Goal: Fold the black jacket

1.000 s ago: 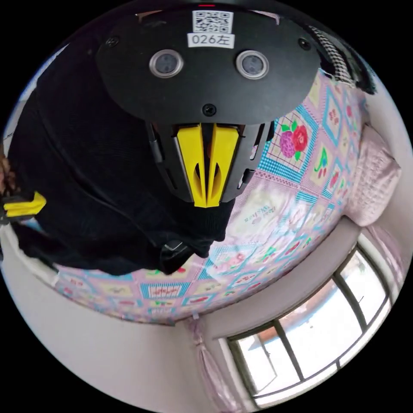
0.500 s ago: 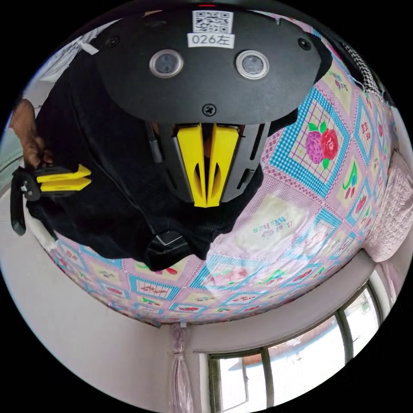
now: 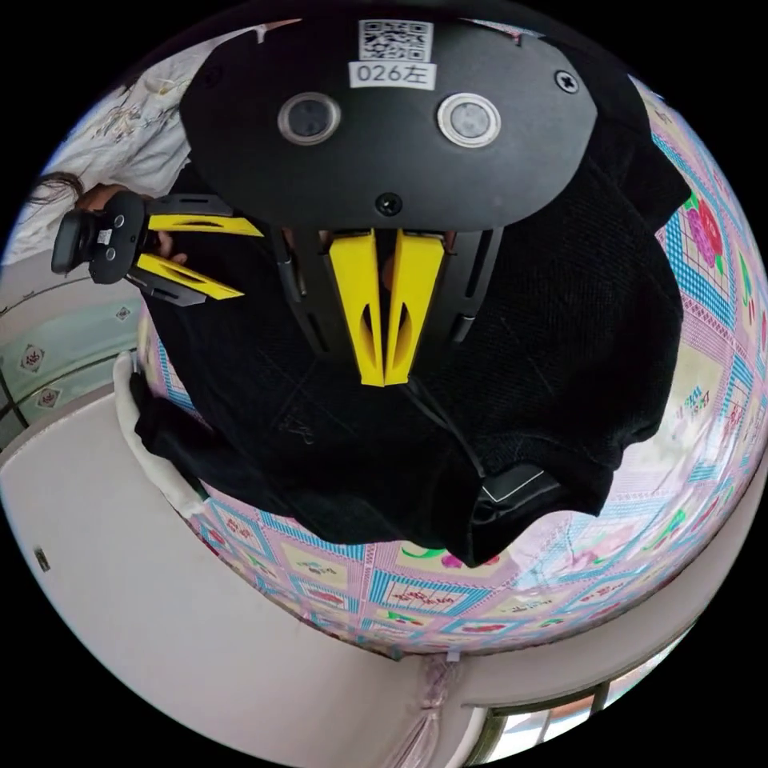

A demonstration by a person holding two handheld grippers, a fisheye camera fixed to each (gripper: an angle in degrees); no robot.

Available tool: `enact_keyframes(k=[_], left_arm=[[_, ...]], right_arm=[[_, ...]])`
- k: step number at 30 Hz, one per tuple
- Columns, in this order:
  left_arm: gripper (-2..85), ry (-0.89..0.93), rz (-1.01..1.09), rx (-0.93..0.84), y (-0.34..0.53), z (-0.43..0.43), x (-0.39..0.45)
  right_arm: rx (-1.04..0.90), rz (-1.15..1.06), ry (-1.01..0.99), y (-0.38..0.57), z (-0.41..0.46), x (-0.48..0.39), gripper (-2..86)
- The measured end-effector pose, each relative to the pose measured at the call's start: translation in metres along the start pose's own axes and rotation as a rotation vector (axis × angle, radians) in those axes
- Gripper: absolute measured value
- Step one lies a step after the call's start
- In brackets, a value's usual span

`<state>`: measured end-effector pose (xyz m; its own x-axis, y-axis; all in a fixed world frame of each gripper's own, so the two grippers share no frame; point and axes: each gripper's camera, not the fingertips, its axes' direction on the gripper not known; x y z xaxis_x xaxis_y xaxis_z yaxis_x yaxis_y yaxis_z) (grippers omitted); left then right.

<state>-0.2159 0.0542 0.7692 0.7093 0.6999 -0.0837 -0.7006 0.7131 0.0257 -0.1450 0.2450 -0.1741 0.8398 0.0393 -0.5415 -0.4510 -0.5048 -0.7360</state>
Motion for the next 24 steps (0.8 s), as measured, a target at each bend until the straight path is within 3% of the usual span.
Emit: enact_keyframes(k=[4, 12, 15, 18, 24], left_arm=[[1.2, -0.01, -0.057, 0.097, 0.022, -0.041, -0.013], [12.4, 0.126, -0.049, -0.021, 0.035, -0.046, -0.018], [10.5, 0.153, -0.044, -0.068, 0.021, -0.041, -0.02], [4.6, 0.06, -0.059, -0.111, 0.012, -0.044, -0.03], [10.9, 0.33, -0.178, -0.067, 0.025, -0.069, -0.064]], right_arm=[[0.009, -0.025, -0.062, 0.002, -0.009, -0.008, 10.0], [0.064, 0.07, -0.009, 0.03, -0.002, -0.003, 6.3], [0.112, 0.113, -0.022, 0.041, -0.001, 0.001, 4.6], [0.128, 0.17, -0.005, 0.05, -0.001, 0.008, 1.5], [0.183, 0.282, -0.13, 0.067, -0.014, 0.042, -0.3]])
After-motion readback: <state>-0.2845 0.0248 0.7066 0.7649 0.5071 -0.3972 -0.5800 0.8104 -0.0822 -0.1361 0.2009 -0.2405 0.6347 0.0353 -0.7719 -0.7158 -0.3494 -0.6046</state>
